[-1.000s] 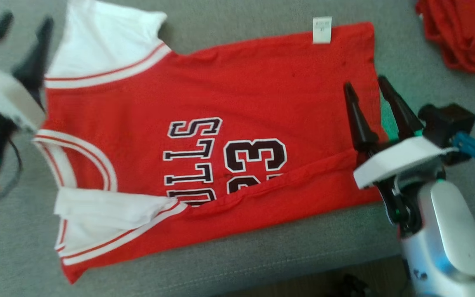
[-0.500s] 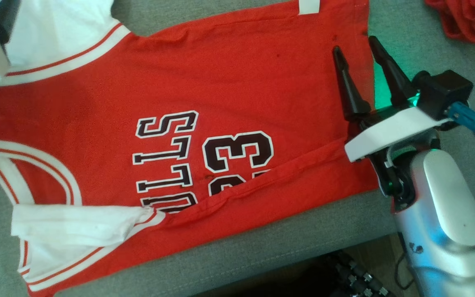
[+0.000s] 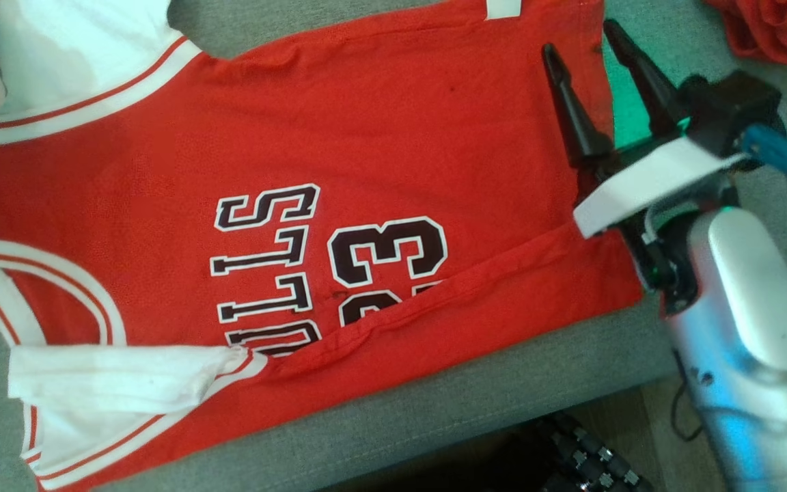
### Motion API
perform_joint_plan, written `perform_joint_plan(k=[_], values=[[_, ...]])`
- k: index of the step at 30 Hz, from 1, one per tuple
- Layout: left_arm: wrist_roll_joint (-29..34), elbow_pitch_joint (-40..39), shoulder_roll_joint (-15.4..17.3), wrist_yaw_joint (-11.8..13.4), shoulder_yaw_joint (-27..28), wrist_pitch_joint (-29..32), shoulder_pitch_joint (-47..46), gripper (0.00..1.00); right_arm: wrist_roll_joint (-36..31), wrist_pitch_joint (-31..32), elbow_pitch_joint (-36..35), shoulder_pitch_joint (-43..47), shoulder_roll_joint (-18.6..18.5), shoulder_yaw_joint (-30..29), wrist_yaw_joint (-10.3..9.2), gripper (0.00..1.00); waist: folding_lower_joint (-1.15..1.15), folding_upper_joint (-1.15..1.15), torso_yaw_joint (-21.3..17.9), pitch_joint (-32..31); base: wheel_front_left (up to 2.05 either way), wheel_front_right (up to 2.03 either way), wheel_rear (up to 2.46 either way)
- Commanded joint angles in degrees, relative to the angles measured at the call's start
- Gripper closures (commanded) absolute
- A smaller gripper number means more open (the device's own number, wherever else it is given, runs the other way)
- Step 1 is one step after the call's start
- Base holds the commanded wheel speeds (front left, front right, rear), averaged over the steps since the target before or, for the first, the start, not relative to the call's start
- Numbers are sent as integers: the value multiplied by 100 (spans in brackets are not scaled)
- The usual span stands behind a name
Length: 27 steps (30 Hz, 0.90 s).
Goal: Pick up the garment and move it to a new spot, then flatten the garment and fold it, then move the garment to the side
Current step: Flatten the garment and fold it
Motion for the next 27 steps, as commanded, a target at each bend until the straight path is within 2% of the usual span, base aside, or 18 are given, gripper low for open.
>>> perform_joint_plan(k=[1, 7, 13, 18, 22, 25, 26, 27], values=[[75, -132, 262, 15, 139, -60, -225, 100, 5, 104, -114, -137, -122, 109, 37, 0, -1, 0, 20, -14, 0, 0, 0], [34, -155, 101, -34, 74, -462, -269, 100, -248, 576, 277, -709, -549, 262, 37, 0, -1, 0, 210, -172, 0, 0, 0], [-67, -366, -102, -87, -8, -958, -165, 100, -345, 1307, 909, -1327, -1154, 636, 37, 0, -1, 0, 612, -374, 0, 0, 0], [-144, -530, -218, -116, -107, -1187, -23, 100, -122, 1940, 1231, -1498, -1560, 977, 37, 0, -1, 0, 845, -477, 0, 0, 0], [-206, -604, -283, -129, -165, -1296, 63, 100, 194, 2278, 1373, -1565, -1734, 1111, 37, 0, -1, 0, 944, -513, 0, 0, 0], [-236, -620, -313, -133, -186, -1338, 92, 100, 345, 2369, 1453, -1598, -1766, 1146, 37, 8, -1, 0, 978, -519, 0, 0, 0], [-247, -623, -325, -134, -195, -1357, 99, 100, 412, 2419, 1506, -1615, -1775, 1169, 37, 23, -1, 0, 993, -520, 0, 0, 0], [-256, -624, -336, -135, -204, -1376, 108, 100, 466, 2461, 1561, -1635, -1787, 1193, 37, 45, -1, 0, 1008, -522, 0, 0, 0]])
